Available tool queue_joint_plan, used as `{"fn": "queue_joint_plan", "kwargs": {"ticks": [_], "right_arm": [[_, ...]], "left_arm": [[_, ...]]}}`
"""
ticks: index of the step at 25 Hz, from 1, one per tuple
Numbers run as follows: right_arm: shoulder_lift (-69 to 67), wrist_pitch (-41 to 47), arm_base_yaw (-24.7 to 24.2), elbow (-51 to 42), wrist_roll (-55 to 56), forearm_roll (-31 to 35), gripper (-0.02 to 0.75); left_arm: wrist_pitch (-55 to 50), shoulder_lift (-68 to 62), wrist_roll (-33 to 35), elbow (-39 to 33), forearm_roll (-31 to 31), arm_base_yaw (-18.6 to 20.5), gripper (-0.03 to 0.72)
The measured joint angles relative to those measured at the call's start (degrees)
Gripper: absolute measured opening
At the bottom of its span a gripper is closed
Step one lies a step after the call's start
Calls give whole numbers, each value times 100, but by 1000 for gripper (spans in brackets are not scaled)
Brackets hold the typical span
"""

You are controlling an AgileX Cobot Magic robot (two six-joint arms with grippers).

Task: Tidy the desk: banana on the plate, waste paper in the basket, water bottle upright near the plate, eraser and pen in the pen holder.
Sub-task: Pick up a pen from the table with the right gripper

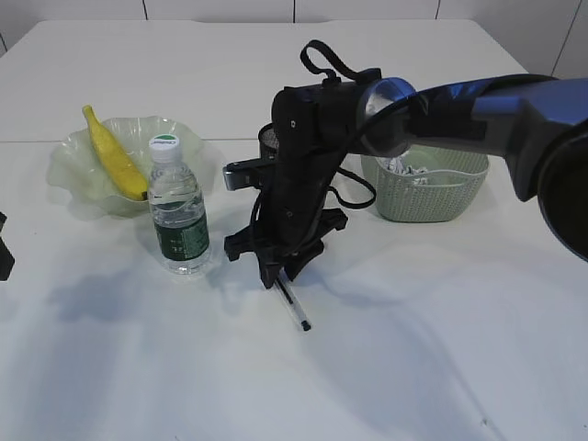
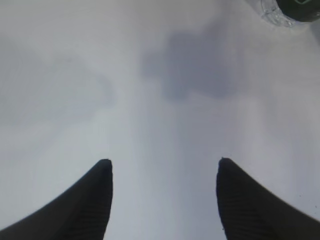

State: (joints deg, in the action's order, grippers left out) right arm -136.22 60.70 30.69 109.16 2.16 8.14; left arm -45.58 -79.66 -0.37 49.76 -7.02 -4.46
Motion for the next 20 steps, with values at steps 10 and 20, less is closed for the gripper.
{"fn": "queue_joint_plan", "kwargs": {"ticks": [10, 20], "right_arm": [[-42, -79, 0, 14, 0, 0, 274], [-56, -58, 0, 14, 0, 0, 147]], "left_arm": [[28, 0, 0, 0, 0, 0, 457], [28, 0, 0, 0, 0, 0, 457]]}}
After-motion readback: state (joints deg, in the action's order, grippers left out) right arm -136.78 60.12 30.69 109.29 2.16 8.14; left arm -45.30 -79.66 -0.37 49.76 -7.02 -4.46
